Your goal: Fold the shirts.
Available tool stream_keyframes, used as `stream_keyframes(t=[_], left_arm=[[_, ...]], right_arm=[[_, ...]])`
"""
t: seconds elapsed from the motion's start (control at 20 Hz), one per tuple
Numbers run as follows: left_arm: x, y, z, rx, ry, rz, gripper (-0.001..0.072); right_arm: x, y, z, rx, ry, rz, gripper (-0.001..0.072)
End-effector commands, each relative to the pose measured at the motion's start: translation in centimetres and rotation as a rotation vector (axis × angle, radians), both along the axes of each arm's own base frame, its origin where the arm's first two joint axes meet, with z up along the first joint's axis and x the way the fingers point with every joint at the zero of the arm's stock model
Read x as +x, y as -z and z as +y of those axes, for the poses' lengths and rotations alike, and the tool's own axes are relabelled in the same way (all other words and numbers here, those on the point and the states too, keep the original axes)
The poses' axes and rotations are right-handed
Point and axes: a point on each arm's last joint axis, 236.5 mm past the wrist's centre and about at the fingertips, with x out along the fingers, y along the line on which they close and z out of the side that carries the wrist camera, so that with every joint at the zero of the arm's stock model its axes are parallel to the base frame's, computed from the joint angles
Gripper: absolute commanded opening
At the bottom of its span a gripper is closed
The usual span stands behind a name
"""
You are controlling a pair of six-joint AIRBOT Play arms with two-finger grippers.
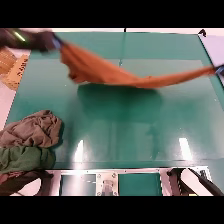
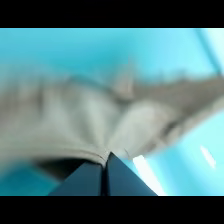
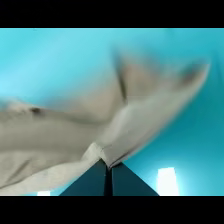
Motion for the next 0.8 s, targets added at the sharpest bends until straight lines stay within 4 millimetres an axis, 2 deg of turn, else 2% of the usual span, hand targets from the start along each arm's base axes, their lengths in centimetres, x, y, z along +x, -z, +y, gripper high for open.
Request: stream_keyframes(t=[0.0, 0.1, 0.15, 0.25, 0.3, 0.35, 0.45, 0.55, 0.6, 0.7, 0.75], left_arm=[[-9.3, -17.9, 2.4, 0.013, -0.105, -0.480, 0.0016], [-15.2, -24.1, 3.5, -0.009, -0.156, -0.687, 0.0017], [-17.6, -25.9, 4.0, -0.025, -0.179, -0.761, 0.0017], [-20.6, -27.5, 5.1, -0.015, -0.231, -0.843, 0.0017], [-20.6, -27.5, 5.7, 0.009, -0.256, -0.847, 0.0017], [-20.3, -26.9, 6.0, 0.032, -0.266, -0.831, 0.0017], [-17.6, -23.9, 6.1, 0.070, -0.263, -0.729, 0.0017], [-13.1, -18.8, 5.7, 0.093, -0.242, -0.568, 0.0018], [-10.5, -15.6, 5.3, 0.096, -0.227, -0.475, 0.0018], [-5.3, -8.4, 4.3, 0.085, -0.186, -0.273, 0.0018], [-3.0, -4.6, 3.9, 0.088, -0.168, -0.178, 0.0018]], right_arm=[[-5.7, -17.4, 3.9, -0.145, 0.067, -0.454, 0.0014], [-10.3, -24.4, 5.3, -0.250, 0.145, -0.646, 0.0014], [-12.2, -26.8, 5.5, -0.313, 0.195, -0.707, 0.0014], [-14.4, -29.3, 5.4, -0.395, 0.266, -0.754, 0.0014], [-14.8, -29.7, 5.2, -0.418, 0.282, -0.759, 0.0014], [-14.5, -29.3, 4.8, -0.417, 0.284, -0.742, 0.0014], [-12.7, -26.8, 3.6, -0.384, 0.268, -0.653, 0.0015], [-9.8, -22.7, 1.8, -0.317, 0.239, -0.540, 0.0014], [-8.0, -20.3, 1.0, -0.270, 0.212, -0.490, 0.0014], [-4.4, -13.8, -0.9, -0.183, 0.160, -0.360, 0.0015], [-2.3, -9.8, -1.7, -0.141, 0.137, -0.288, 0.0015]])
